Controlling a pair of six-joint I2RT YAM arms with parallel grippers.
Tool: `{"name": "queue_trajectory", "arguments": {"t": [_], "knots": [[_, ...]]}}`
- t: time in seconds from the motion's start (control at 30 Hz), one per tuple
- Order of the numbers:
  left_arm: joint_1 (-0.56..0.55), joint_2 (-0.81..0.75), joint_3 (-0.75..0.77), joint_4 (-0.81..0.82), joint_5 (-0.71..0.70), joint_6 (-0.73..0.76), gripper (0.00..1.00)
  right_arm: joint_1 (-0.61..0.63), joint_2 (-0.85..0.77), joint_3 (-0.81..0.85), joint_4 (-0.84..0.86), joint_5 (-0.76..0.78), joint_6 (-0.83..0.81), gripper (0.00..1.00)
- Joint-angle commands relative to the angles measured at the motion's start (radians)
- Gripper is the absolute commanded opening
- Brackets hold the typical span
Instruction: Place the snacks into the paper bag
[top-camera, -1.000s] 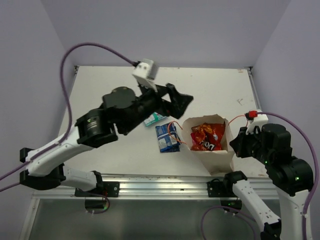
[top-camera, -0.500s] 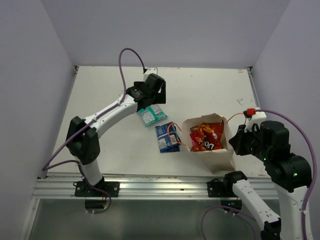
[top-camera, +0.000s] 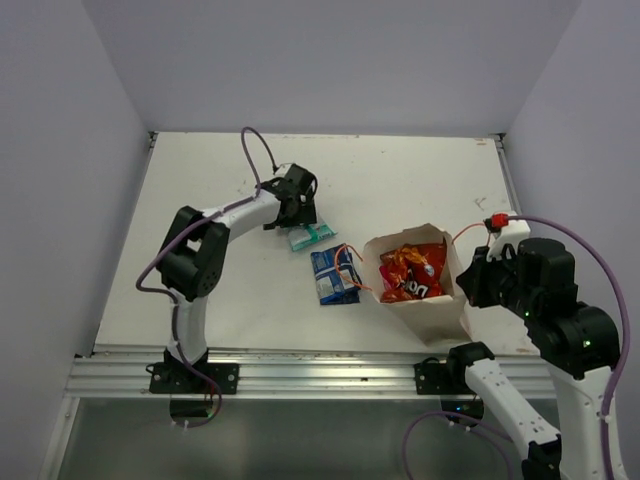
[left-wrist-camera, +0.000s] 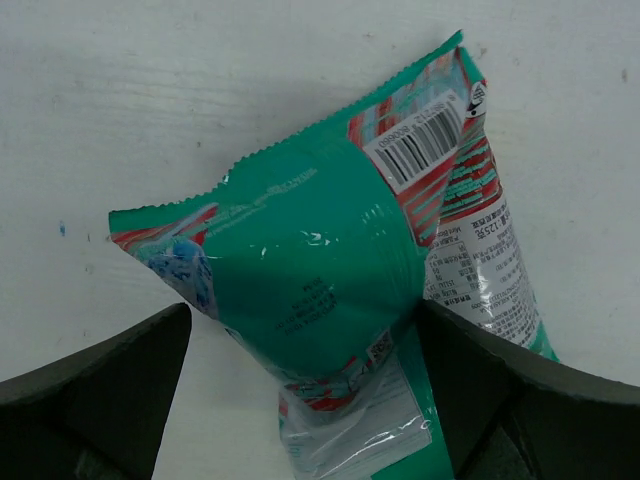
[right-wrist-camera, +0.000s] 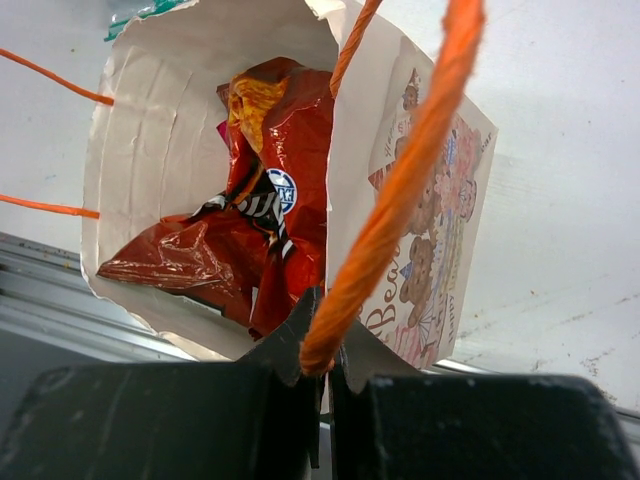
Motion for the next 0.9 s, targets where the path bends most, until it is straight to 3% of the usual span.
{"name": "queue_trajectory", "arguments": {"t": [0.0, 0.03, 0.07, 0.13, 0.17, 0.2, 0.27, 0.47, 0.63, 0.87], "knots": [[-0.003, 0.024, -0.064, 0.042, 0.055, -0.040, 0.98, 0.000, 0.020, 0.001, 0.083, -0.017, -0.024, 0.00], [-0.004, 0.029, -0.076, 0.065, 0.074, -0.042, 0.95, 0.000, 0.023, 0.001, 0.086, -0.019, -0.024, 0.00], [-0.004, 0.030, -0.087, 0.074, 0.082, -0.040, 0.80, 0.000, 0.027, 0.000, 0.087, -0.021, -0.024, 0.00], [-0.004, 0.023, -0.098, 0.076, 0.080, -0.040, 0.45, 0.000, 0.032, -0.003, 0.093, -0.024, -0.026, 0.00], [-0.004, 0.020, -0.096, 0.070, 0.076, -0.043, 0.06, 0.000, 0.034, -0.005, 0.095, -0.025, -0.026, 0.00], [-0.004, 0.009, -0.076, 0.056, 0.062, -0.043, 0.00, 0.000, 0.037, -0.005, 0.098, -0.028, -0.026, 0.00], [-0.004, -0.012, -0.043, 0.021, 0.056, -0.026, 0.00, 0.001, 0.041, -0.008, 0.101, -0.036, -0.026, 0.00], [-0.081, -0.276, 0.078, 0.073, 0.072, 0.058, 0.00, 0.000, 0.040, -0.008, 0.103, -0.040, -0.024, 0.00], [-0.294, -0.442, 0.228, 0.103, 0.154, 0.081, 0.00, 0.000, 0.032, -0.006, 0.098, -0.044, -0.021, 0.00], [-0.512, -0.513, 0.162, 0.119, 0.172, 0.011, 0.00, 0.000, 0.030, 0.004, 0.095, -0.053, -0.017, 0.00]]}}
